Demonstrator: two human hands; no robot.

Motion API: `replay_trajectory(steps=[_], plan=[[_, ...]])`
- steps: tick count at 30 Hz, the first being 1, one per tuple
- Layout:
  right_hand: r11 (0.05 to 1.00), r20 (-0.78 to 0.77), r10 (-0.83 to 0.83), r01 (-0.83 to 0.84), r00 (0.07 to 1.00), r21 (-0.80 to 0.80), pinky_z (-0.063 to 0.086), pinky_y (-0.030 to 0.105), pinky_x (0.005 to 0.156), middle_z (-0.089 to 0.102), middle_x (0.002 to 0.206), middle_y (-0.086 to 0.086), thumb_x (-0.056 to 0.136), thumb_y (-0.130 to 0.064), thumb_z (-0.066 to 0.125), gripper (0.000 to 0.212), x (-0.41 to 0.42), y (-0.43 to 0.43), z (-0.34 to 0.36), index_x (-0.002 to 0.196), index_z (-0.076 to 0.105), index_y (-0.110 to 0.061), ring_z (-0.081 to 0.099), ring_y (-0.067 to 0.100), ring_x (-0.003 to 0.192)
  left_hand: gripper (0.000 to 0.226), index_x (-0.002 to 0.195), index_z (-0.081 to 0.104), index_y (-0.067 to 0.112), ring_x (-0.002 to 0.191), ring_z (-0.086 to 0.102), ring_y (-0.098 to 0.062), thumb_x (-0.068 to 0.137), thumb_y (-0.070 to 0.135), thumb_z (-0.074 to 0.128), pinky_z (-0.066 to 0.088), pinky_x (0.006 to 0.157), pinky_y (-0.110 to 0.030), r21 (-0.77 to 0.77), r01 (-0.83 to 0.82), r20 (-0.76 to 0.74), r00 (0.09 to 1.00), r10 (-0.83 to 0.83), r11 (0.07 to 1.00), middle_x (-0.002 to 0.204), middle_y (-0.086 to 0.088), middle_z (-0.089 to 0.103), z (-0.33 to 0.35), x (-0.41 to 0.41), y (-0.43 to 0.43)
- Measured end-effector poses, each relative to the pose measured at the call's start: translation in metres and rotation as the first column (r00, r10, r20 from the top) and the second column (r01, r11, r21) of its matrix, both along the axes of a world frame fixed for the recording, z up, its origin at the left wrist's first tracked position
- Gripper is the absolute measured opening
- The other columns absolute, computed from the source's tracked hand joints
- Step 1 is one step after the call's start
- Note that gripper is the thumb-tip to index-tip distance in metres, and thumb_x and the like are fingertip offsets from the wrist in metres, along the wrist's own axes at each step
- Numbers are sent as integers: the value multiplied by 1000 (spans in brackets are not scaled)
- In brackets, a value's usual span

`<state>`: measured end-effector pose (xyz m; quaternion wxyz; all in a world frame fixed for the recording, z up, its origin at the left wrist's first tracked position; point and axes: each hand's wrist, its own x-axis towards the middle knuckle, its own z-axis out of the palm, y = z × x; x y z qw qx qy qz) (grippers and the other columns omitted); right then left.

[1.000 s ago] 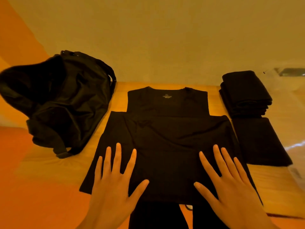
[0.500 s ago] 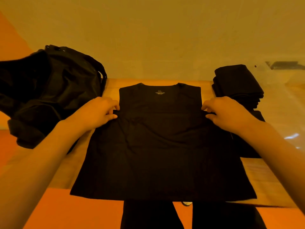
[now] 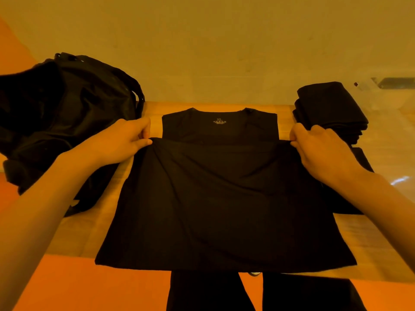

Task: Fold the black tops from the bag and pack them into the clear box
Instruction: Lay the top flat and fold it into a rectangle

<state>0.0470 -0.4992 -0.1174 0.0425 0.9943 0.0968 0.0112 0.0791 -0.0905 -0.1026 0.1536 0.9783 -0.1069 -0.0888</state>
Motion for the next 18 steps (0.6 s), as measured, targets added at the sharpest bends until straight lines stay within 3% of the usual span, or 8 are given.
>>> replay_trajectory(steps=[3,6,11,15,18], plan=[[999,-47,23,-21,999,45,51,35,80,60,98,5,105,-31,46,22,3,-3,3,121,52,-18,58,21,89,13,96,55,23,73,64,-17,95,25,68,57,70,-38,19,17,-55,998,-16,1000,85,-2,66,3,2,3],[971,-123,54,-23,991,237,51,37,88,66,116,4,100,-34,54,29,4,-9,5,126,53,-22,59,22,106,17,105,59,24,64,66,-17,93,26,71,57,61,-31,64,13,-152,988,-3,998,87,3,66,5,3,1],[972,-188,123,-80,974,221,37,20,71,57,89,-11,93,-30,67,19,4,-21,7,110,58,-28,50,6,85,9,101,64,17,56,67,-18,95,22,69,59,68,-35,147,17,-150,989,5,989,72,2,65,2,7,4],[987,-181,83,-55,980,151,36,26,76,53,83,-12,94,-28,66,6,7,-23,2,97,65,-22,48,10,84,9,91,61,16,53,68,-12,96,20,66,56,60,-28,71,-20,-138,990,29,997,73,-5,69,1,6,6],[978,-75,20,-3,997,210,43,32,74,57,81,-5,97,-24,63,9,5,-23,3,93,64,-16,53,15,80,16,83,58,16,55,68,-7,95,17,69,57,66,-29,133,1,-62,998,7,991,69,0,68,3,7,8]])
